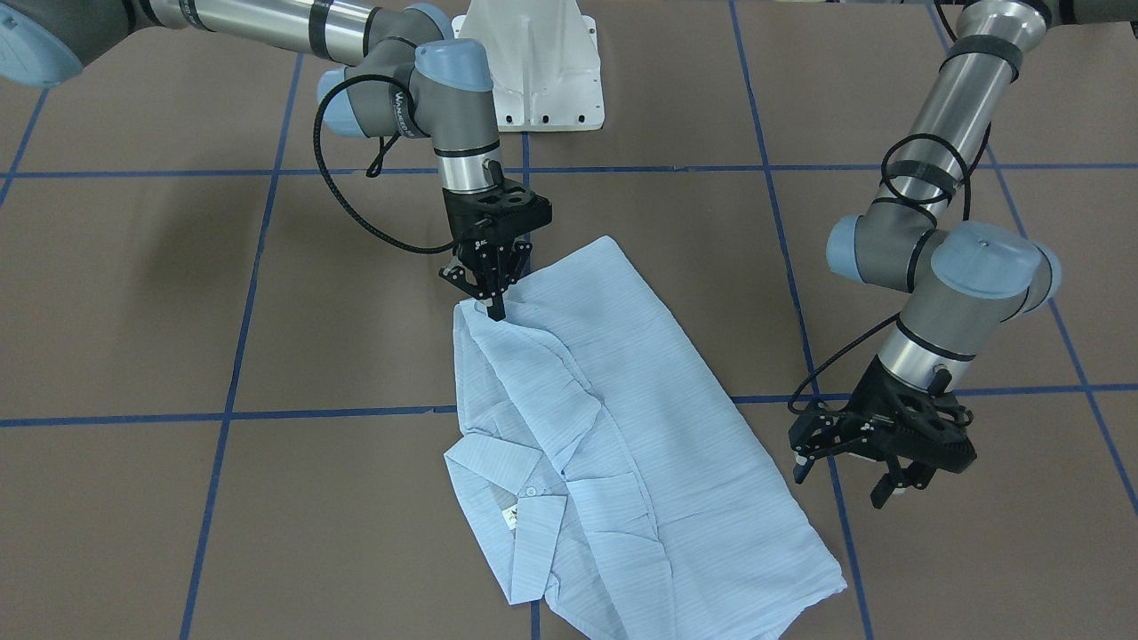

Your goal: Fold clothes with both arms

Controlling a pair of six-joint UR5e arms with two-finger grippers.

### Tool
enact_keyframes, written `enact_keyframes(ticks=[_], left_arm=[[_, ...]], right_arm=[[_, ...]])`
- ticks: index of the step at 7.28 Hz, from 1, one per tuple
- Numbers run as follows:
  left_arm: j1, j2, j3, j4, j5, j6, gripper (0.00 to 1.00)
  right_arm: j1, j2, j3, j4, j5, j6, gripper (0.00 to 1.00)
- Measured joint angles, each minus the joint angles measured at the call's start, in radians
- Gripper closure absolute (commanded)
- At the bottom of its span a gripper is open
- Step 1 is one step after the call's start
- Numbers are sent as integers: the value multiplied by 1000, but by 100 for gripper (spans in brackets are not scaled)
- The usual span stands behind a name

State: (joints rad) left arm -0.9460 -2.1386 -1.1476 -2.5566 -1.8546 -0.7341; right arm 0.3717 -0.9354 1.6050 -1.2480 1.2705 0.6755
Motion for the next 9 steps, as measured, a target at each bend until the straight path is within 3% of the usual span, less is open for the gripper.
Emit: enact_keyframes(ticks=[3, 4, 5, 7, 9], left_arm=[[2, 3, -3, 0, 0, -11, 0], [3, 3, -4, 0, 0, -16, 0], [4, 3, -4, -1, 0, -17, 0], [4, 3, -4, -1, 0, -18, 0], [4, 4, -4, -1, 0, -18, 0]], right_arm=[[1, -104, 78, 5, 10, 225, 100], [-4, -156, 105, 7, 19, 340, 90], [-19, -204, 123, 18, 25, 470, 3], [-67, -241, 131, 51, 21, 642, 0], [-54, -209, 127, 52, 21, 670, 0]])
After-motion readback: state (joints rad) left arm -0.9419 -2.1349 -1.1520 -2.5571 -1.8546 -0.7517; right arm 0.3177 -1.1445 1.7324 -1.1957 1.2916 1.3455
